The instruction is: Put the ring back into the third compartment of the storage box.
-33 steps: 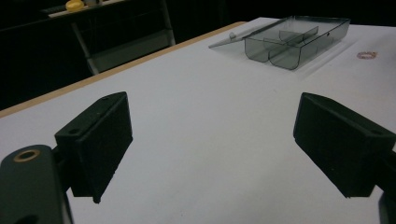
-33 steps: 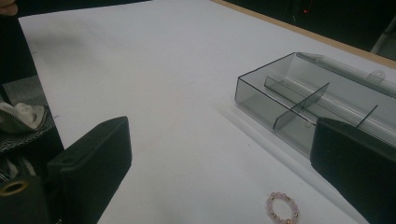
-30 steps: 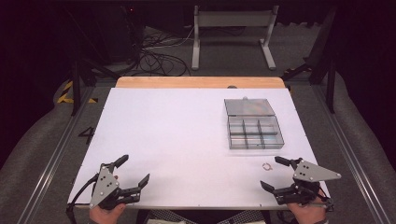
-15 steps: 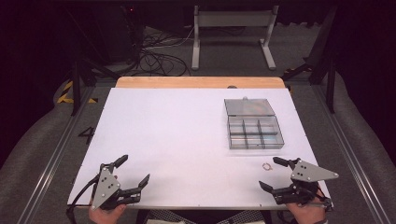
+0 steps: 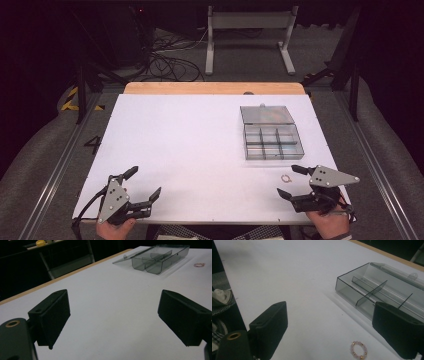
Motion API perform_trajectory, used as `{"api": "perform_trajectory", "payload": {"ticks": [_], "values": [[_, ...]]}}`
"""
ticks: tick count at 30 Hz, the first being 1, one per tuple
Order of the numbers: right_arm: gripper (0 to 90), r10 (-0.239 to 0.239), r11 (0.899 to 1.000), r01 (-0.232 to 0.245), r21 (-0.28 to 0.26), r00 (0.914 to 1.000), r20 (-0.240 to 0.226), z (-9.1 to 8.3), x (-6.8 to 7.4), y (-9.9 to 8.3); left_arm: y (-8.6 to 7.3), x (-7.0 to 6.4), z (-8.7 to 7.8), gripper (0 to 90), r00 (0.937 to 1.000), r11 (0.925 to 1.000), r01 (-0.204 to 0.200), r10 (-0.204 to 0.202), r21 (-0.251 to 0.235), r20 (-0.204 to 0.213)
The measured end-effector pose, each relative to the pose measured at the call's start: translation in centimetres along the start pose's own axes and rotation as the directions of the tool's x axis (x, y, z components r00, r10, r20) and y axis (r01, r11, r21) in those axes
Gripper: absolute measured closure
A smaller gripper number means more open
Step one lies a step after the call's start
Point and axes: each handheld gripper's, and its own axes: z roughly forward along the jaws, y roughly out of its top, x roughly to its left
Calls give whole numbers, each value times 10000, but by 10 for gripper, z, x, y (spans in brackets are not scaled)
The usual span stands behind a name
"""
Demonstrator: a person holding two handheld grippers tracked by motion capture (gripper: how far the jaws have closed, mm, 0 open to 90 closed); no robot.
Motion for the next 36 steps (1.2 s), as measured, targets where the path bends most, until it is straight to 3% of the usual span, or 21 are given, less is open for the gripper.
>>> {"api": "perform_trajectory", "payload": {"ticks": [10,19,36], "values": [[147,47,9993,-49,368,10000,78,9,-8,10,0,0,1,114,9999,9999,110,-110,-21,88],[148,256,9989,-263,385,9995,200,15,-17,17,0,-1,1,114,9997,9999,145,-144,-20,182],[165,428,9961,-464,750,9979,484,24,-29,21,0,-1,1,115,9996,9999,130,-128,-71,236]]}}
